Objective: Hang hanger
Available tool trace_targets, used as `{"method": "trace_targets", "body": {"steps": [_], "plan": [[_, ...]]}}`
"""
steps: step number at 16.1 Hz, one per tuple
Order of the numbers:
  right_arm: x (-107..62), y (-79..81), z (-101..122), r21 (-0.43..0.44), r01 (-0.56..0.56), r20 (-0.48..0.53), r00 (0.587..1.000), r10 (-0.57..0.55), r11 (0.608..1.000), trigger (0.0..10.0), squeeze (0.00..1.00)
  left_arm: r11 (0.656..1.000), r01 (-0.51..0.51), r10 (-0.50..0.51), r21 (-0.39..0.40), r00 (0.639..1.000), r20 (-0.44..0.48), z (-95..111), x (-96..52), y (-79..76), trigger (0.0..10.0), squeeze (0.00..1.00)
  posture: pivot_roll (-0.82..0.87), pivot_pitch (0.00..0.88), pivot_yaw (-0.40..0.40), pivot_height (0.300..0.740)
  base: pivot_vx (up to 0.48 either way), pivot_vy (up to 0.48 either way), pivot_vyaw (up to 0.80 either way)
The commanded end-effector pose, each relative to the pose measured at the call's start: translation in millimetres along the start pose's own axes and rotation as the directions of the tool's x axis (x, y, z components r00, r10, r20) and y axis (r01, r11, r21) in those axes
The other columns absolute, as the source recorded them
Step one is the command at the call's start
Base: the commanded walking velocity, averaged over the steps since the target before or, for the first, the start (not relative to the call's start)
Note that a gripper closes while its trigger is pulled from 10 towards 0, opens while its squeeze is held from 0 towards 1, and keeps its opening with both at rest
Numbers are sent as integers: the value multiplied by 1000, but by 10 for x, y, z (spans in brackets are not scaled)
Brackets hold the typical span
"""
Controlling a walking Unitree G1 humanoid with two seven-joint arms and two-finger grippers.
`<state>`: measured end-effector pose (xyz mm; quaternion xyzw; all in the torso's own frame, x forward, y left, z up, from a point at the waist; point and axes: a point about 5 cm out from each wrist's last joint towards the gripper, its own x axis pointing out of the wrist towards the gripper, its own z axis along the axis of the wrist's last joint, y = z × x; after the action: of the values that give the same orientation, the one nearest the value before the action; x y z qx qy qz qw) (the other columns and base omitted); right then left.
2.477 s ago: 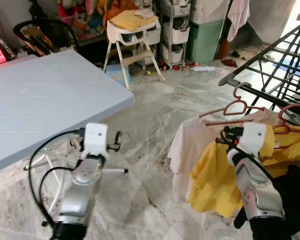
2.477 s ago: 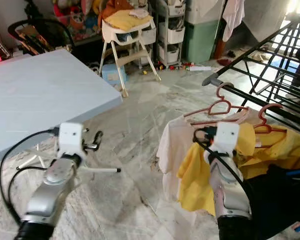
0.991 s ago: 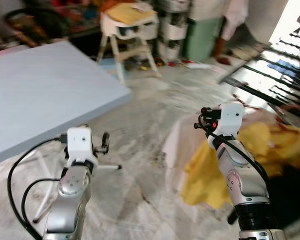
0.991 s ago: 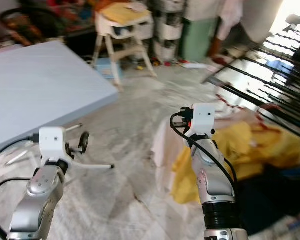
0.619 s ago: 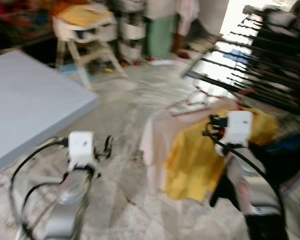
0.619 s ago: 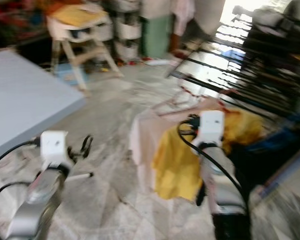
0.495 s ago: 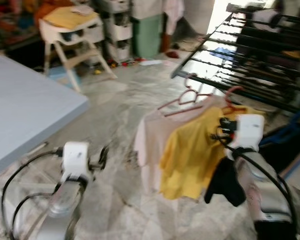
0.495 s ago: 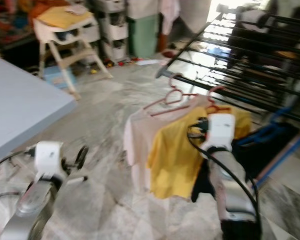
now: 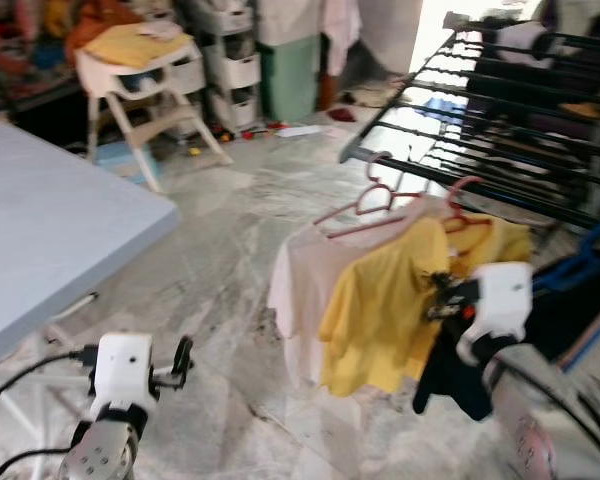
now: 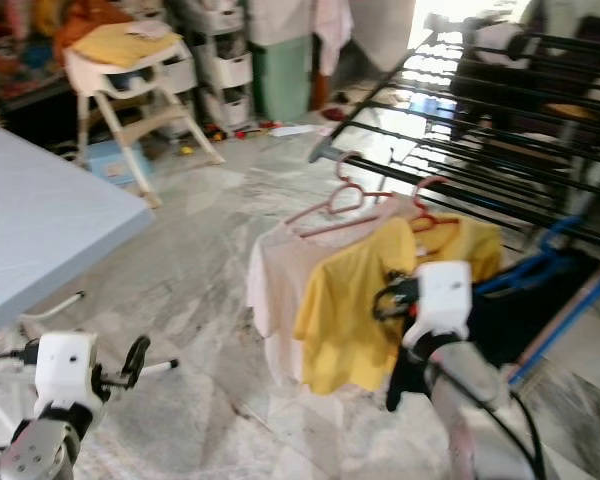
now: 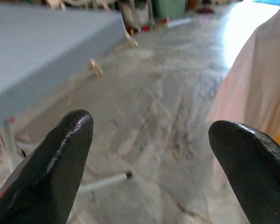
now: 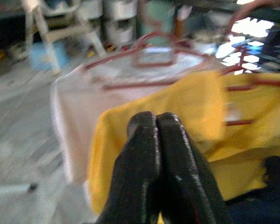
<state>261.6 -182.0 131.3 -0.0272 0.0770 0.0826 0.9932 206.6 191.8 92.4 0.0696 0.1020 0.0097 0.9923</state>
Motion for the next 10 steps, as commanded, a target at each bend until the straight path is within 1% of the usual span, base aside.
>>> {"method": "trace_targets", "body": {"steps": [1, 2, 3, 4, 5, 6, 7, 9, 10], "plan": [[-14, 48, 68, -29, -12, 38, 999, 14, 999, 10000, 0, 1000, -6, 5, 19, 999, 45, 89, 37, -7, 10000, 0, 1, 0, 41, 740, 0, 0, 0], [4, 90, 116, -30, -28, 72, 997, 30, 999, 10000, 0, 999, -28, 27, 17, 997, 69, 138, 72, 4, 10000, 0, -1, 0, 38, 740, 0, 0, 0], [11, 151, 166, -40, -67, 98, 993, 70, 997, 10000, 0, 999, -37, 37, 3, 996, 81, 170, 101, -17, 10000, 0, -2, 0, 35, 740, 0, 0, 0], [22, 149, 196, -40, -40, 117, 992, 44, 998, 10000, 0, 999, -33, 32, 3, 996, 88, 177, 108, -41, 10000, 0, -2, 0, 32, 740, 0, 0, 0], [48, 134, 223, -7, 6, 141, 990, -5, 1000, 10000, 0, 1000, -23, 22, 7, 994, 106, 194, 115, -77, 10000, 0, -4, 0, 33, 740, 0, 0, 0], [78, 108, 204, 21, 58, 137, 989, -60, 998, 10000, 0, 999, -32, 34, -21, 993, 117, 203, 121, -100, 10000, 0, -7, 0, 35, 740, 0, 0, 0], [93, 118, 146, 27, 62, 114, 991, -65, 998, 10000, 0, 998, -53, 57, -42, 994, 93, 184, 153, -103, 10000, 0, -11, 0, 35, 740, 0, 0, 0], [81, 129, 61, -1, 49, 77, 996, -49, 999, 10000, 0, 998, -36, 41, -47, 995, 93, 181, 172, -125, 10000, 0, -12, 0, 32, 740, 0, 0, 0], [73, 95, 45, -8, 57, 72, 996, -56, 998, 10000, 1000, 998, -13, 19, -67, 996, 84, 166, 193, -145, 10000, 0, -14, 0, 30, 740, 0, 0, 0]]}}
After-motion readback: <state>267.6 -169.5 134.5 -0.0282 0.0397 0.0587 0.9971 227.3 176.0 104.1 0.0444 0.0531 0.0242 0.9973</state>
